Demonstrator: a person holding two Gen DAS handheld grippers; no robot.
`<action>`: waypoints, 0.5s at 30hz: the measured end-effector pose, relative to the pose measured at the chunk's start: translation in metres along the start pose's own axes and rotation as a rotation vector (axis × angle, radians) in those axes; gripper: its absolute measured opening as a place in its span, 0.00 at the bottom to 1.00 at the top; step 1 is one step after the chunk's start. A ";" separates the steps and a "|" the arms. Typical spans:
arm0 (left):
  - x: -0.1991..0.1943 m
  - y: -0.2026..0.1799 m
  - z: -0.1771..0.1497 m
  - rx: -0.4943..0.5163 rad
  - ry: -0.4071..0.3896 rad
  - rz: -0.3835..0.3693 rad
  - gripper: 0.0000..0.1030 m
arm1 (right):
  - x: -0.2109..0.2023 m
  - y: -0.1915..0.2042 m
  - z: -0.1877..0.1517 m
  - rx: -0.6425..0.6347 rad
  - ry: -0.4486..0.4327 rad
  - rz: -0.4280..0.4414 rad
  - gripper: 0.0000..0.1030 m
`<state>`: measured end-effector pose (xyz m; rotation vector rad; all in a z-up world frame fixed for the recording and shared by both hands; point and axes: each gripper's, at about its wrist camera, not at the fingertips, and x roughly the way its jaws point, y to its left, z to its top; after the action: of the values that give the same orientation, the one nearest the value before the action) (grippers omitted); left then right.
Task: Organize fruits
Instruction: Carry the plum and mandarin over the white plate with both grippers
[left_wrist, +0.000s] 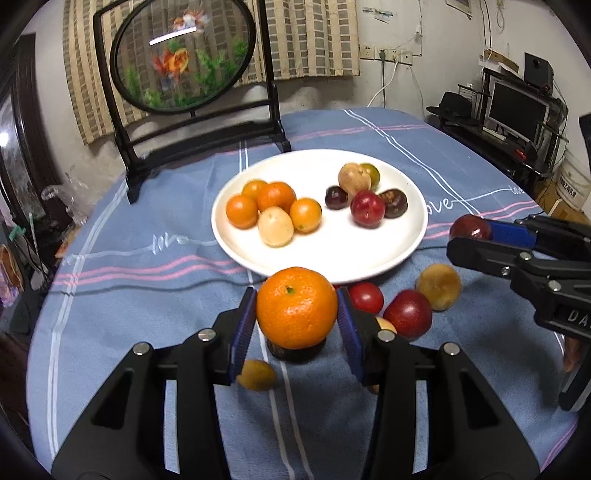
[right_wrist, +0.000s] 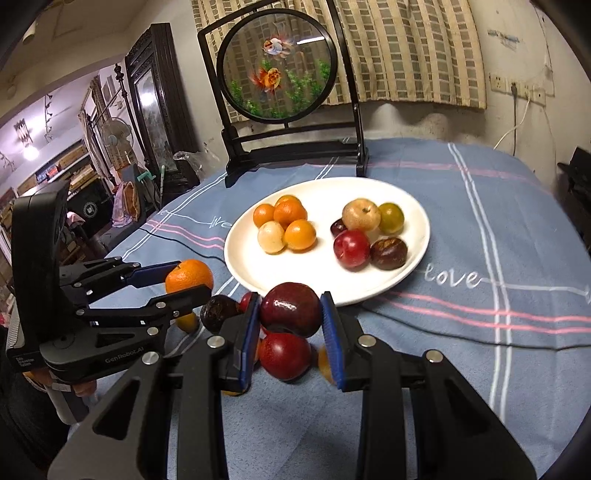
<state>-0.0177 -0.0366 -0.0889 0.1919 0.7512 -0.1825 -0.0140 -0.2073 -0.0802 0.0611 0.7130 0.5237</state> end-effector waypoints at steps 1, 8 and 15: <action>-0.001 0.000 0.003 0.006 -0.005 0.005 0.43 | -0.003 0.000 0.004 -0.003 -0.005 0.000 0.31; -0.001 -0.007 0.038 0.038 -0.039 0.019 0.43 | -0.011 -0.003 0.034 -0.020 -0.050 -0.035 0.31; 0.029 -0.007 0.069 0.044 -0.019 0.043 0.43 | 0.013 -0.014 0.068 -0.019 -0.045 -0.057 0.31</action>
<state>0.0467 -0.0624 -0.0605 0.2473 0.7236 -0.1596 0.0438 -0.2049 -0.0402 0.0344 0.6642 0.4737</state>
